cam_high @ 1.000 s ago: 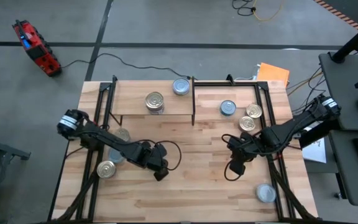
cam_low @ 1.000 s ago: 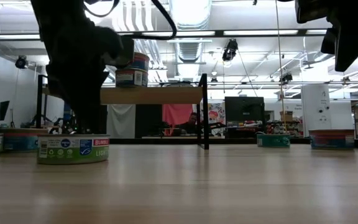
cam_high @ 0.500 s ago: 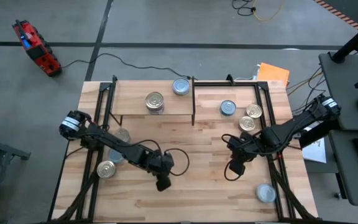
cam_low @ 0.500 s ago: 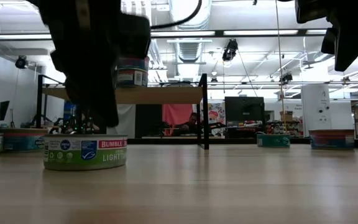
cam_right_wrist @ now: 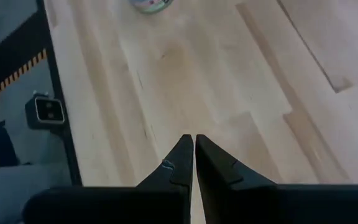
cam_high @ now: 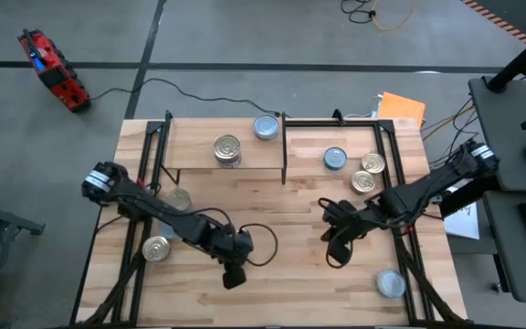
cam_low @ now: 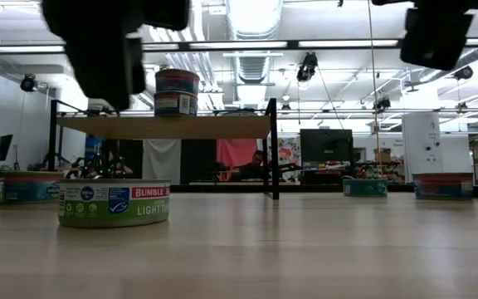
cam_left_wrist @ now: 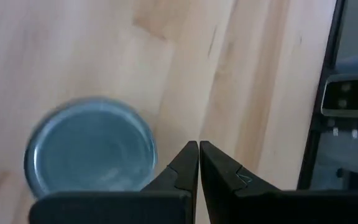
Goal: Stack canned seafood by type on shelf
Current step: Stack the green tuna can on top of the green tuna can on the shelf
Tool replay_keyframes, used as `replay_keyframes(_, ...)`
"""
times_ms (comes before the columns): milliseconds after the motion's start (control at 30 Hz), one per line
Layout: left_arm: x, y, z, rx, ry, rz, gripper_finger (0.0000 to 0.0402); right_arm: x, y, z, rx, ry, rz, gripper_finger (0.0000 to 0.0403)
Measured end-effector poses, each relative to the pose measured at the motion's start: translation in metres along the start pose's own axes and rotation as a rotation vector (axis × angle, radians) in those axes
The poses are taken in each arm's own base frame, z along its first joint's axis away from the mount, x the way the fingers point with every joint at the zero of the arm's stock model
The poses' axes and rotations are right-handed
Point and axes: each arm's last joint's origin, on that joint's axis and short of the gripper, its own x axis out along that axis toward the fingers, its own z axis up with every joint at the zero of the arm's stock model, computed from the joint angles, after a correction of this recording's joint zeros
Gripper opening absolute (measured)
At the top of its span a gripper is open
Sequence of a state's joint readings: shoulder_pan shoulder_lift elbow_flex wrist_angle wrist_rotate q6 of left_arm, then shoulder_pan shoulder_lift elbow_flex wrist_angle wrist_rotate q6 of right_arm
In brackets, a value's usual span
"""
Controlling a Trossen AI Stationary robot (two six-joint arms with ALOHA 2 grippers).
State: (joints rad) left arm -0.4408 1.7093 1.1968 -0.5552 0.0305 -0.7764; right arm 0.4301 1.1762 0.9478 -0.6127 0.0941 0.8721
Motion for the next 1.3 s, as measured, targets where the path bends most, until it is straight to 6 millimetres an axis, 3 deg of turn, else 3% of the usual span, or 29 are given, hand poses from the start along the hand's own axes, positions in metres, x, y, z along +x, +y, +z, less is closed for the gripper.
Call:
replay_keyframes(367, -0.025, 0.022, -0.036, -0.040, -0.066, 0.048, 0.0000, 0.034, -0.007, 0.033, 0.104, -0.088, 0.046, 0.0009)
replay_keyframes(633, -0.041, 0.053, -0.065, 0.007, -0.227, -0.090, 0.0000, 0.076, 0.010, 0.057, 0.279, -0.240, 0.236, 0.0009)
replay_keyframes(867, -0.042, 0.069, -0.080, -0.006, -0.290, -0.159, 0.0000, 0.122, 0.026, 0.072, 0.328, -0.198, 0.194, 0.0009)
replay_keyframes(1067, -0.037, 0.064, -0.085, 0.021, -0.266, -0.209, 0.0000, 0.148, 0.038, 0.090, 0.336, -0.141, 0.109, 0.0009)
replay_keyframes(1300, -0.032, 0.051, -0.099, 0.056, -0.301, -0.173, 0.0000, 0.172, 0.032, 0.100, 0.313, -0.081, -0.004, 0.0009)
